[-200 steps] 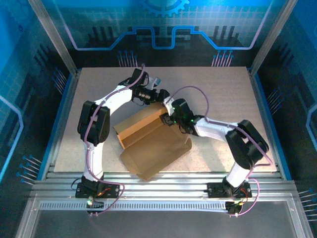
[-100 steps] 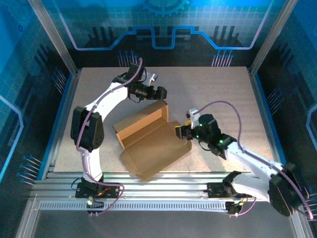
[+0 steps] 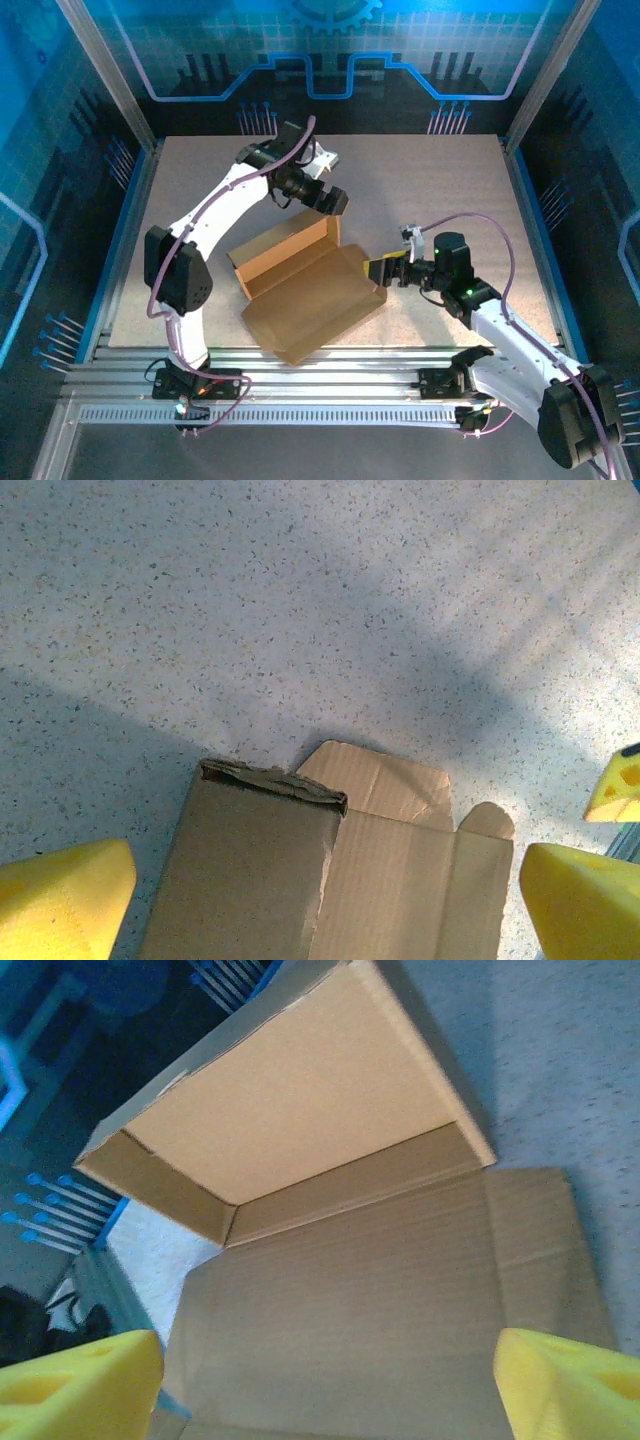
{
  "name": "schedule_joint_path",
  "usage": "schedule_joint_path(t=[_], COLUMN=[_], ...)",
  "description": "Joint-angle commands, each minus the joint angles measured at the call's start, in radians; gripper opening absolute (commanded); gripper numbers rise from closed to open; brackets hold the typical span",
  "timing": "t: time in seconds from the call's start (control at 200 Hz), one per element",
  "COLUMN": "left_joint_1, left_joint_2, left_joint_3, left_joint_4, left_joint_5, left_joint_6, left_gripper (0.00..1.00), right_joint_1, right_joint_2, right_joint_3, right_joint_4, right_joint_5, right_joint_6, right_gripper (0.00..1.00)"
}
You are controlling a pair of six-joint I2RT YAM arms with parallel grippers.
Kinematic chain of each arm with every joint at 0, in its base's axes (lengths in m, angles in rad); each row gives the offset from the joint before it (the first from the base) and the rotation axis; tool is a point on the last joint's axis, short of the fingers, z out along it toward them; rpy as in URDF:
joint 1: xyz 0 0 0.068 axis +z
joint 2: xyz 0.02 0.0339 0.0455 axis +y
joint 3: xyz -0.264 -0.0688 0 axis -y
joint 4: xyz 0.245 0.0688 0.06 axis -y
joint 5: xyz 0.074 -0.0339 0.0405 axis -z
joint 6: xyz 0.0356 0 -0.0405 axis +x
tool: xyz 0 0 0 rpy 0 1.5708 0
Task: Fold the paper box
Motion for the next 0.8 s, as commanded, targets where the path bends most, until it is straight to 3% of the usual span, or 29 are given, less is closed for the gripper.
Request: schedule_joint_path(t=[0.0, 0.085, 0.455, 0.796], left_joint_1=[-0.009, -0.019, -0.026, -0.027], left_joint_2=[0.050, 0.081, 0.161, 0.247], left_joint_3=[0.058, 0.096, 0.194, 0.256], left_joint_4=[-0.097, -0.136, -0.196, -0.261], left_joint_5=[-0.028, -0.054, -0.080, -0.056], left_joint_6=[0.063, 0.101, 0.226, 0.275], left_gripper=[0.99, 0.99, 0.98, 0.87], right_joint_1=[-0.014, -0.016, -0.017, -0.013], right_joint_2=[0.003, -0.006, -0.015, 0.028], right_joint_3=[0.017, 0.026, -0.012, 0.031], right_joint_4=[-0.048, -0.082, -0.025, -0.080], right_joint_5=[-0.122, -0.127, -0.072, -0.064], right_joint_6=[0.010, -0.031, -0.020, -0.050], right_gripper=[0.94, 1.00, 1.00, 1.00])
